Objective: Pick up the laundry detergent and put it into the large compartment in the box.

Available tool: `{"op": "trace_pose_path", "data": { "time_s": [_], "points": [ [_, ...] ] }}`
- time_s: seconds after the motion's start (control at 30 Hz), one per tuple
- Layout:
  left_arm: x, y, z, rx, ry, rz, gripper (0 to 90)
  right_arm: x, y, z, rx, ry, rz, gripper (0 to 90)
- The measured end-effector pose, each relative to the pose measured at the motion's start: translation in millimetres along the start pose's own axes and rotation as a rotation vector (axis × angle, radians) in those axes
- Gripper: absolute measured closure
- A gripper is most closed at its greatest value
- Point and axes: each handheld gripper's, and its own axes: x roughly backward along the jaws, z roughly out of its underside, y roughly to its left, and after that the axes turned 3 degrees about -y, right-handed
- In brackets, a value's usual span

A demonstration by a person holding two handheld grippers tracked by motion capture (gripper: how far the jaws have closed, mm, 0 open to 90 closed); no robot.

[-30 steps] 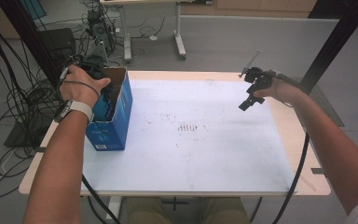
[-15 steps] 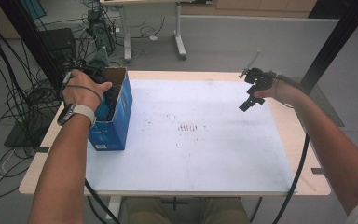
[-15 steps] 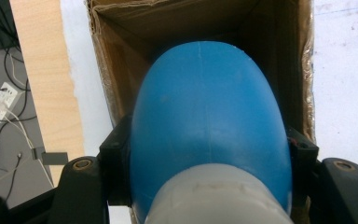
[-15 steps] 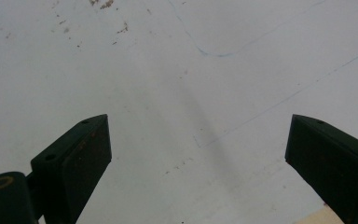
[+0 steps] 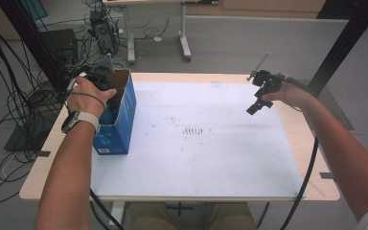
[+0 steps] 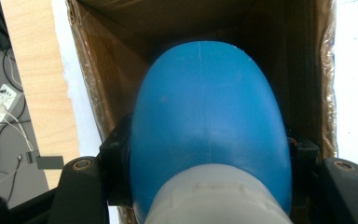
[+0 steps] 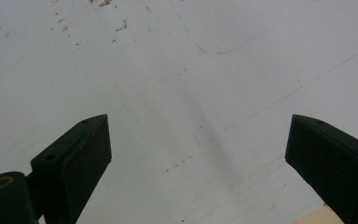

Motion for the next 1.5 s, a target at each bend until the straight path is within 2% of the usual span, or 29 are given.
{"op": "trace_pose_path", "data": {
  "time_s": [0.3,0.87,1.5],
  "points": [
    [-8.0,1.3,2.5,0.009,0.002,0.007,37.5,-0.8,-1.0,1.5,-0.003,0.001,-0.001,6.9],
    [-18.4,0.0,4.6,0.002,0.009,0.007,37.5,-0.4,-2.5,5.3,-0.012,0.001,-0.001,6.9],
    [-19.0,-0.1,4.8,0.01,0.011,0.008,37.5,-1.0,-2.0,4.7,-0.01,-0.002,-0.003,6.9]
  ]
}}
